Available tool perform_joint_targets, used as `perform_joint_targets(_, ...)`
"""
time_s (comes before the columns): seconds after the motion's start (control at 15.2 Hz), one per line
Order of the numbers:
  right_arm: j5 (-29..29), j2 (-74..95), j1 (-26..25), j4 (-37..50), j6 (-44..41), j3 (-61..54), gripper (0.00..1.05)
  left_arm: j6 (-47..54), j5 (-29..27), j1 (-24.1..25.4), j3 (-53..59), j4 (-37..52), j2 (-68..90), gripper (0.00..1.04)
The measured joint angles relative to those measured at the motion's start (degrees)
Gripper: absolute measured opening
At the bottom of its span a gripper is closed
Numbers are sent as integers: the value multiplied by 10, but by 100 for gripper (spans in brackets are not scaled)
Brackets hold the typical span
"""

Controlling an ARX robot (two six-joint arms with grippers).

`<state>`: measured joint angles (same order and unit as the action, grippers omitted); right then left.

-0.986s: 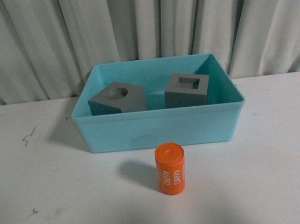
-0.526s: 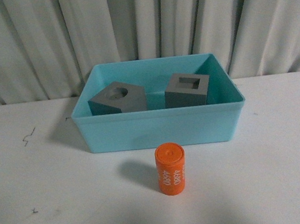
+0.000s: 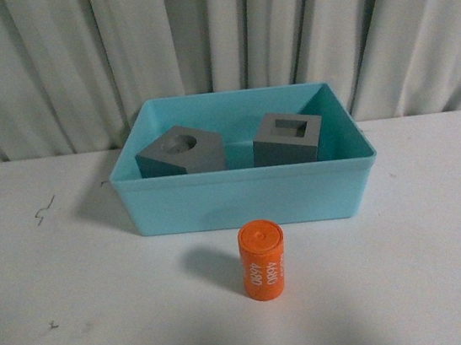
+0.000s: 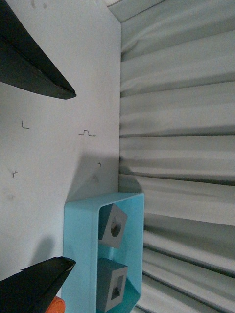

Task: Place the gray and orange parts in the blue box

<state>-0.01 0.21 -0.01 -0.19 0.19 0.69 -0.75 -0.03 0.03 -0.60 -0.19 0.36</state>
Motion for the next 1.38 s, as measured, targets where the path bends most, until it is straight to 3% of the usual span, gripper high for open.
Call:
perform_joint_targets(0.2, 0, 0, 0, -1, 0, 0, 98, 0, 0, 0, 0, 0, 0, 98)
perform_joint_targets(0.26, 19, 63, -2, -119, 35, 45, 98, 0, -1, 0, 0, 0, 0, 98)
perform_joint_targets(0.33, -18, 192, -46, -123, 52, 90, 98, 0, 0, 0, 0, 0, 0, 98)
perform_joint_targets(0.39, -75, 276, -81, -64, 38, 116, 98, 0, 0, 0, 0, 0, 0, 98)
perform_joint_targets(0.53, -195, 420, -93, 34, -42, 162, 98, 0, 0, 0, 0, 0, 0, 98)
perform_joint_targets(0.66, -284, 569, -64, 47, -149, 197, 98, 0, 0, 0, 0, 0, 0, 98)
perform_joint_targets(0.79, -320, 677, -5, 62, -245, 226, 98, 0, 0, 0, 0, 0, 0, 98)
perform_joint_targets(0.92, -294, 773, 47, 116, -291, 273, 98, 0, 0, 0, 0, 0, 0, 98)
perform_joint_targets(1.18, -260, 911, 129, 166, -294, 334, 98, 0, 0, 0, 0, 0, 0, 98)
perform_joint_targets(1.38, -238, 977, 154, 189, -284, 386, 98, 0, 0, 0, 0, 0, 0, 98)
